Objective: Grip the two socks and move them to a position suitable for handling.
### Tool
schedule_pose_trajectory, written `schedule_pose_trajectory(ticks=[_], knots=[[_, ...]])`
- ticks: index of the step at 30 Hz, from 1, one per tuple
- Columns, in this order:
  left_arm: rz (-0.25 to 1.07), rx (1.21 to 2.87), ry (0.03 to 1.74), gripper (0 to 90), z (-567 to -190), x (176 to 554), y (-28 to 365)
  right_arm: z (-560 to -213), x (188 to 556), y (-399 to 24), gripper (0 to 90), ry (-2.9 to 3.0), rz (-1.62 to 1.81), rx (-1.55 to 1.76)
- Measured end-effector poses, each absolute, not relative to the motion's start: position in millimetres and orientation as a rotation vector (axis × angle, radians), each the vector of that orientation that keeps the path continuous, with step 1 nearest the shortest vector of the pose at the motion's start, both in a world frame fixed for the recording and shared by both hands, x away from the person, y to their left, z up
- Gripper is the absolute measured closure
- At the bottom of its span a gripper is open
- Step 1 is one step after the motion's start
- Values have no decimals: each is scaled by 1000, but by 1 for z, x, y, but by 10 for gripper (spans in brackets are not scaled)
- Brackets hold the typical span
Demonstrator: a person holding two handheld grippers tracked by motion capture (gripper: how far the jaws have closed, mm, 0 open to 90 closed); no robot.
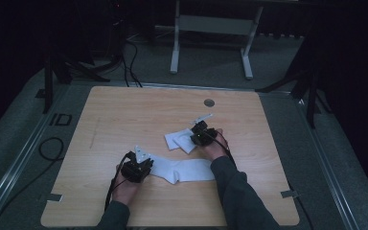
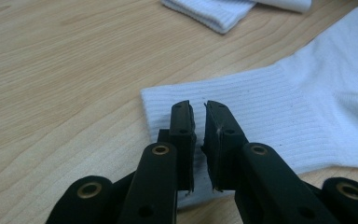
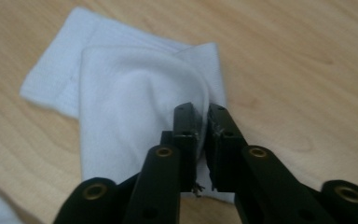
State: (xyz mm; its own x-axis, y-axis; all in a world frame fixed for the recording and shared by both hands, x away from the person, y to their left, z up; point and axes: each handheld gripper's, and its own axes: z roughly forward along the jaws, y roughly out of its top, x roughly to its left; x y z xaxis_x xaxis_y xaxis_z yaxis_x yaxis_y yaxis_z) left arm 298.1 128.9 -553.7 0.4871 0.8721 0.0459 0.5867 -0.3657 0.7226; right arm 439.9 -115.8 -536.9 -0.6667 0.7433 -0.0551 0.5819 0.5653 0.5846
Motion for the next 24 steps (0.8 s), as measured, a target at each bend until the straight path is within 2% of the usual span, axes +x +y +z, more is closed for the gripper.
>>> schedule_pose_trajectory(ticks=[16,19,24], knots=[[571,2091,1196,813,-555,298,127,-527,414,-126,856,2529,893,1106],[570,2092,1195,813,-555,298,127,-528,417,-126,774,2522,861,1103],[565,2102,1197,812,-555,298,127,-528,422,-121,725,2506,818,1054]])
